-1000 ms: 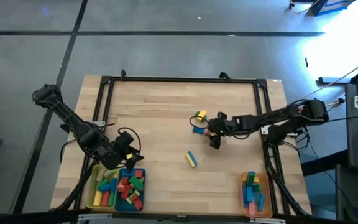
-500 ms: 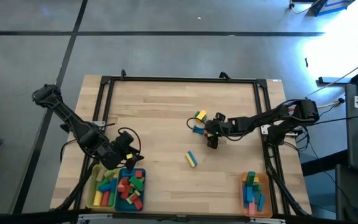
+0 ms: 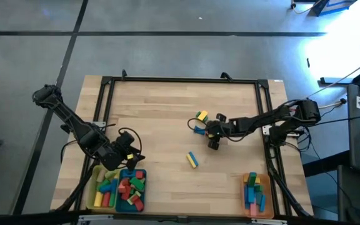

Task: Sort blocks by size
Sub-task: Put the orange arch block into the blue bin, then put the blue arch block into the blue bin, then put the yellow rectangular block into the orange bin

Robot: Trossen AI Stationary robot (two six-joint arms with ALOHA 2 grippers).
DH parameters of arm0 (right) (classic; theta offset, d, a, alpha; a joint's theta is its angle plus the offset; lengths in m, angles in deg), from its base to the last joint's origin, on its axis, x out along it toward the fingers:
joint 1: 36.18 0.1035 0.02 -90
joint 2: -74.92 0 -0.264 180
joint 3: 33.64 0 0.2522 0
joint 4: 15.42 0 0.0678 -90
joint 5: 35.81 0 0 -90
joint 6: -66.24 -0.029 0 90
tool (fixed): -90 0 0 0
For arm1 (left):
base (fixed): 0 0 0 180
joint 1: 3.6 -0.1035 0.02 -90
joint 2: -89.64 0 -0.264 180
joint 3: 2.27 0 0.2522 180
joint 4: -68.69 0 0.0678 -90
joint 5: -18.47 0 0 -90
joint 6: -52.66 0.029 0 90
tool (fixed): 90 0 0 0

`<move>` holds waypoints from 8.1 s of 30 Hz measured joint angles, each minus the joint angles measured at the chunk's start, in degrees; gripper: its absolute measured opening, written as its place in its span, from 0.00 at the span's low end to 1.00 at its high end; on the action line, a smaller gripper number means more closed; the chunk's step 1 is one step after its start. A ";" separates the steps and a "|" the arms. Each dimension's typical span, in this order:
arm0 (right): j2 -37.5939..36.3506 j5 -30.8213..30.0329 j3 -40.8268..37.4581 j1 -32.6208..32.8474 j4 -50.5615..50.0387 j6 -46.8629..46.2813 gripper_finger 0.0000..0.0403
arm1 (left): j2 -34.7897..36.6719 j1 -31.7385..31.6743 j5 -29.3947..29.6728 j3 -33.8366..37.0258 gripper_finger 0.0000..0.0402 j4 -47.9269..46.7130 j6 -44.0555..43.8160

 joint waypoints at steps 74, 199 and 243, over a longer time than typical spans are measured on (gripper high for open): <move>36.62 14.00 73.70 19.11 -21.57 15.00 0.70 | 0.02 -6.99 5.26 0.00 0.52 0.41 21.80; 46.00 21.11 65.49 18.37 20.68 -4.49 0.35 | 10.62 -26.75 -13.18 4.52 0.52 14.80 47.95; 30.17 13.34 67.90 18.39 -47.41 10.09 0.58 | -8.86 -24.94 -13.44 4.52 0.52 33.52 54.78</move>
